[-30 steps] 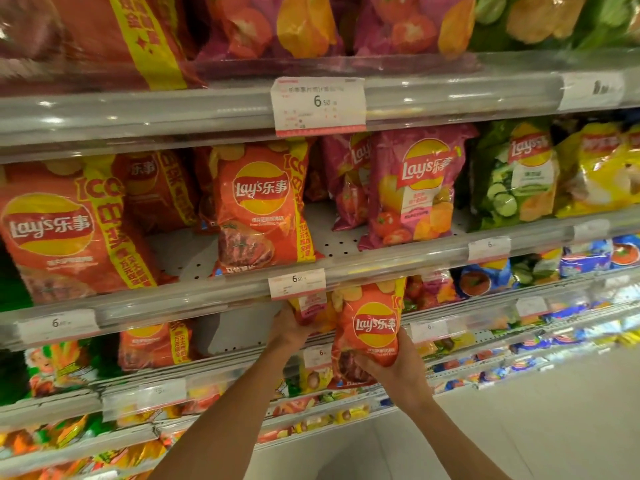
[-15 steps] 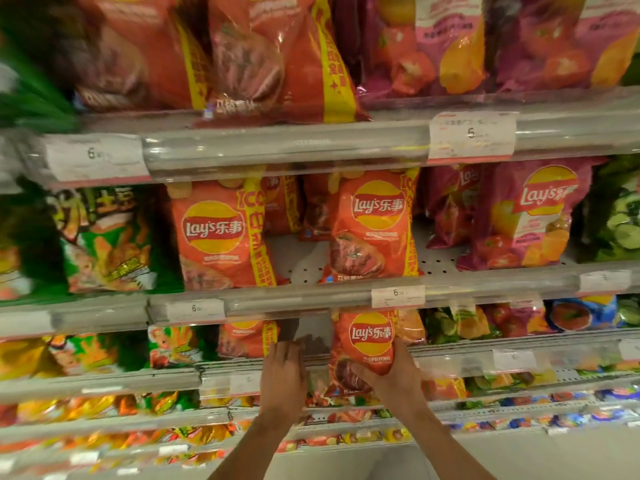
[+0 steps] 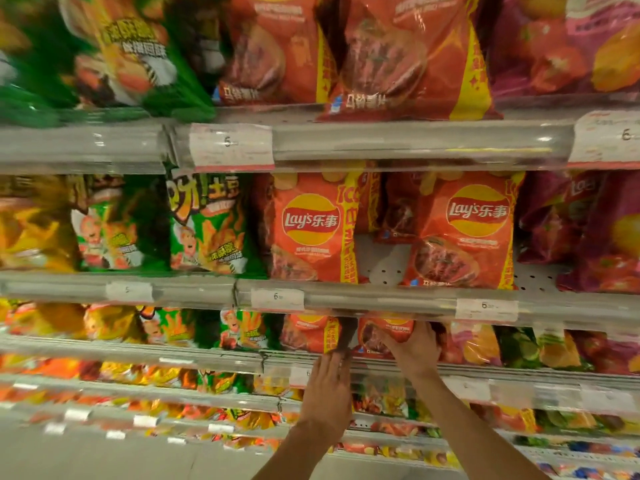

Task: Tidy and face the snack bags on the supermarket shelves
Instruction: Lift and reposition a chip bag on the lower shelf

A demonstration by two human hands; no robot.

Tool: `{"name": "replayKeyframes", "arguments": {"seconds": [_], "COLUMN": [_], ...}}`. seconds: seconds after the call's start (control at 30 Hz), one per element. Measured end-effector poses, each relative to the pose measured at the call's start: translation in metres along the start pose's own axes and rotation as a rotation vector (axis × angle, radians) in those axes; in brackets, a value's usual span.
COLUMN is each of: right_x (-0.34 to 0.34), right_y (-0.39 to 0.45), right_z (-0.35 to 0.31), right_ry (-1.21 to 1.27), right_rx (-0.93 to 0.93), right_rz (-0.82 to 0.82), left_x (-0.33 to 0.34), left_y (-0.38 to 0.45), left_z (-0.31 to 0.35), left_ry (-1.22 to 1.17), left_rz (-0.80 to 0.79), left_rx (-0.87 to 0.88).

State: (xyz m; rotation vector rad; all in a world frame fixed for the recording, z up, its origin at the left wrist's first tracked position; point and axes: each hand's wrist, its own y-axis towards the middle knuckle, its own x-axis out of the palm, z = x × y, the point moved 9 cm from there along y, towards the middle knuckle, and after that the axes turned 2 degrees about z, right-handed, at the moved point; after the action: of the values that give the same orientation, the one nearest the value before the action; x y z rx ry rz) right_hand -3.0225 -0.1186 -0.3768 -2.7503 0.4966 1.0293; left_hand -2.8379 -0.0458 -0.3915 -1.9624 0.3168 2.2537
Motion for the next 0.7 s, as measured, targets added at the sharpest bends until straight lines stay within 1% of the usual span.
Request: {"name": "replayKeyframes", "arguments": {"seconds": [0.23,0.37,0.5,0.6,0.7], "right_x": [0.023,0.03,0.033,0.031,0.029], "right_y": [0.0,0.003,0.001,-0.001,-0.004], "right_z": [0.009,0.012,0.013,0.014,0.015], "right_ry": [-0.074,-0.1,-0.117,-0.142,-0.168], "right_rx": [0.018,0.027,0.04,0.057,0.065], "right_rz": [-0.073,-0.169,-0.224,-0.222,-0.21], "left_x": [-0.002,-0.002,0.002,0.004,-0.002], "left_y": [0.0,0.002,0.004,0.004,0.003], "left_z": [0.0,-0.002,-0.002,-0.001,0.0], "left_ry": [-0.025,-0.055,-0.078,-0.106,-0.081], "left_rz": [0.008,0.029,0.027,0.029,0.045], "left_rx": [0.034,0.048,0.061,0.078,0.085]}}
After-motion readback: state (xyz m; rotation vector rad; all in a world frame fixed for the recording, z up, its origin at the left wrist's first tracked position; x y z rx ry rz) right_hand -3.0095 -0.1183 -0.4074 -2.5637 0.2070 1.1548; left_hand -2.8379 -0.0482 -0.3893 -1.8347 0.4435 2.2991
